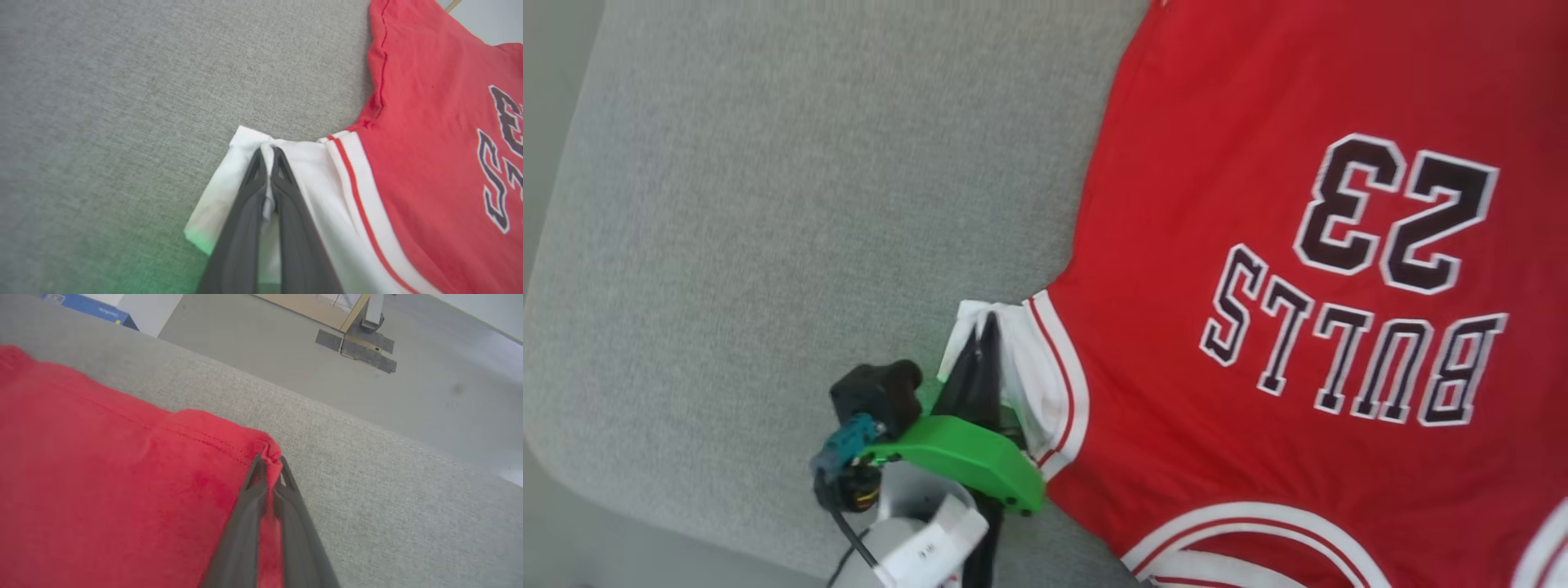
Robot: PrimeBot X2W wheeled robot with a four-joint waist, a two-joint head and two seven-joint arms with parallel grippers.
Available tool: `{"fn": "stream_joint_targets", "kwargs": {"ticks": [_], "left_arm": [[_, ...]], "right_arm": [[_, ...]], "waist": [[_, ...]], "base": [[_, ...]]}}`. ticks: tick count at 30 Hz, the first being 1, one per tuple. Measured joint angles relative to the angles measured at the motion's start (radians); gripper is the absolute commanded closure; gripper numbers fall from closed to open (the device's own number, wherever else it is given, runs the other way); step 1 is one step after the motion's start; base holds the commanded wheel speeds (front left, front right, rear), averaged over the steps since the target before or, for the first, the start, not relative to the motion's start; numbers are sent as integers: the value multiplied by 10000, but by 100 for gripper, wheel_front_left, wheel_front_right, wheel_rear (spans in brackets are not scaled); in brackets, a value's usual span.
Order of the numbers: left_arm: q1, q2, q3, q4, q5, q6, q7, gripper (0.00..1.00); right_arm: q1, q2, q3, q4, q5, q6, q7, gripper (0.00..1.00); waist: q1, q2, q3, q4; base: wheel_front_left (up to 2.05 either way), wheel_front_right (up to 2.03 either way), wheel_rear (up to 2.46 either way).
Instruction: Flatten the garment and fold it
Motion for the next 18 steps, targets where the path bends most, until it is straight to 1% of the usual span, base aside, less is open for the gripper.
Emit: {"fn": "stream_joint_targets", "kwargs": {"ticks": [4, 9, 10, 14, 18], "left_arm": [[18, 351, 272, 320, -278, 2, 272, 100], [346, 738, 554, 633, -458, 35, 596, 100], [571, 844, 633, 692, -548, 36, 706, 100], [909, 999, 792, 700, -794, 132, 796, 100], [1151, 1047, 784, 725, -907, 140, 895, 100]], "right_arm": [[574, -144, 207, -474, 604, 0, -846, 100], [2187, -470, 140, -1432, 1377, 2, -1218, 100], [3155, -566, -50, -1983, 1622, 0, -1216, 100], [5186, -479, -600, -3001, 1952, 2, -1060, 100], [7561, -21, -1225, -3860, 1944, 2, -802, 100]], "waist": [[0, 0, -712, -338], [0, 0, -1671, -846], [0, 0, -2076, -1091], [-1, 0, -2724, -1631], [-1, 0, -3310, -2214]], "base": [[0, 0, 0], [0, 0, 0], [0, 0, 0], [0, 0, 0], [0, 0, 0]]}}
